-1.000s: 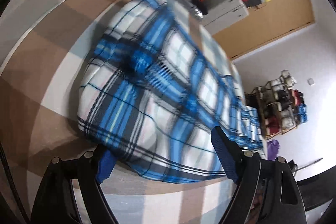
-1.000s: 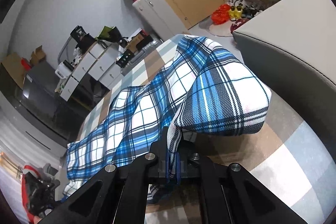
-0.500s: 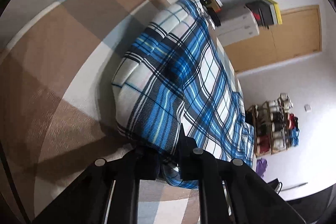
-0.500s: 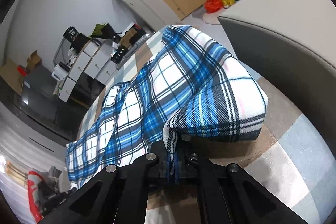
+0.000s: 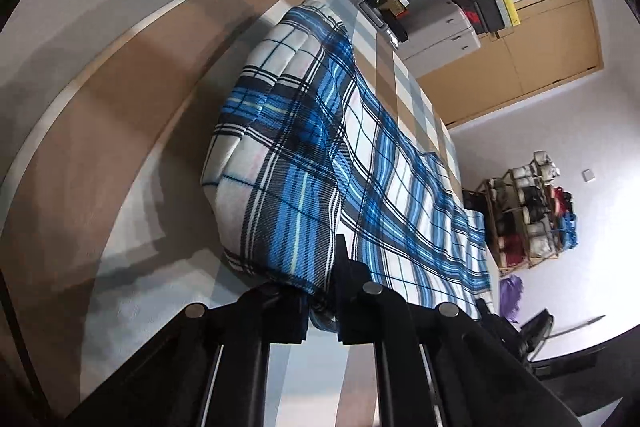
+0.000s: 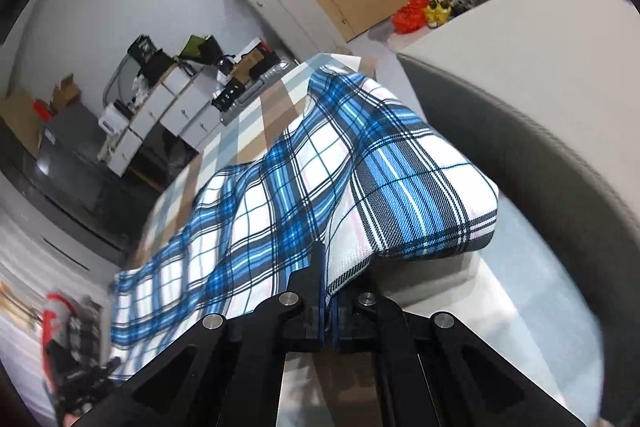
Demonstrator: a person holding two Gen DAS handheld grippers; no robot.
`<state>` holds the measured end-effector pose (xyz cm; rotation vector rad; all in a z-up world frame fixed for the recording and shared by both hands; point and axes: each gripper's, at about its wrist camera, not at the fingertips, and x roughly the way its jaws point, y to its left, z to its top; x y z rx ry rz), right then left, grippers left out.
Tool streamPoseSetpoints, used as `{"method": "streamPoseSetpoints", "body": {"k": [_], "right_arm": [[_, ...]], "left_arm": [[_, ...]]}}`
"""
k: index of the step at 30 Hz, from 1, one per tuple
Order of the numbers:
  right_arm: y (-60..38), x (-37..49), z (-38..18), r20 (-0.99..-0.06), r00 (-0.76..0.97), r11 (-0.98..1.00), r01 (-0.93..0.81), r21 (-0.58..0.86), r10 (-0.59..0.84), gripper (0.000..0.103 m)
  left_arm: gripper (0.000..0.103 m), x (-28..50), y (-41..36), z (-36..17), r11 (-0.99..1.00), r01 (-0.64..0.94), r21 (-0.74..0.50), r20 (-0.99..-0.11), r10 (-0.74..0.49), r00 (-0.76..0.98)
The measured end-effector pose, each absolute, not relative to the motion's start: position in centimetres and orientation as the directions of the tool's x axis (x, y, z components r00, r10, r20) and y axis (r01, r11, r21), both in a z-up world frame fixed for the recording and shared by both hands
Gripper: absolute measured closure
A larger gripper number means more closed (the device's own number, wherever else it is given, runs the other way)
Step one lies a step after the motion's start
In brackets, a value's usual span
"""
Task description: Fold large clothes
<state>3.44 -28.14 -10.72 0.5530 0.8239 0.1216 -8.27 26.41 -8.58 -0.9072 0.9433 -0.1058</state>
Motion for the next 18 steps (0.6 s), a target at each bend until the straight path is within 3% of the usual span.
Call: {"method": "streamPoseSetpoints", "body": {"k": [5,8,11,12,13,16,18], "right_arm": [[-28.5,-1.0,-12.8,-0.705,0.576,0.806,0.127,0.578,0.415,0.101],[-29.7,-2.6,-15.4,-0.675,0.479,0.688,0.183,0.703,0.562,0.097],[-31.4,-4.0,-14.8,-0.668,0.494,0.668,0.211,0.713,0.557,0.091],[-31.9,-4.6,-13.9,-0.675,0.521,0.692,0.203,0.693,0.523,0.089],[-32.4,-5.4,-12.6,-0.688,0.555,0.729,0.197,0.655,0.468,0.087],[-32.8,-7.0,-9.4,-0.675,0.642,0.779,0.189,0.598,0.363,0.067],[-31.1,-6.6,-7.7,-0.666,0.637,0.809,0.111,0.578,0.389,0.03]], "left_arm": [[0.097,-11.7,27.9,-7.9,0.661,-0.325,-0.676,-0.693,-0.423,0.583],[0.085,-10.1,29.1,-7.9,0.63,-0.37,-0.683,-0.707,-0.443,0.551],[0.054,-10.7,29.6,-6.0,0.657,-0.347,-0.669,-0.71,-0.428,0.559],[0.038,-11.2,29.8,-5.4,0.672,-0.35,-0.653,-0.717,-0.399,0.571],[0.031,-11.6,30.0,-4.5,0.691,-0.361,-0.627,-0.726,-0.35,0.591],[0.026,-12.0,29.4,-2.1,0.757,-0.356,-0.548,-0.725,-0.219,0.653],[0.017,-10.7,27.2,-1.0,0.808,-0.305,-0.504,-0.721,-0.2,0.663]]}}
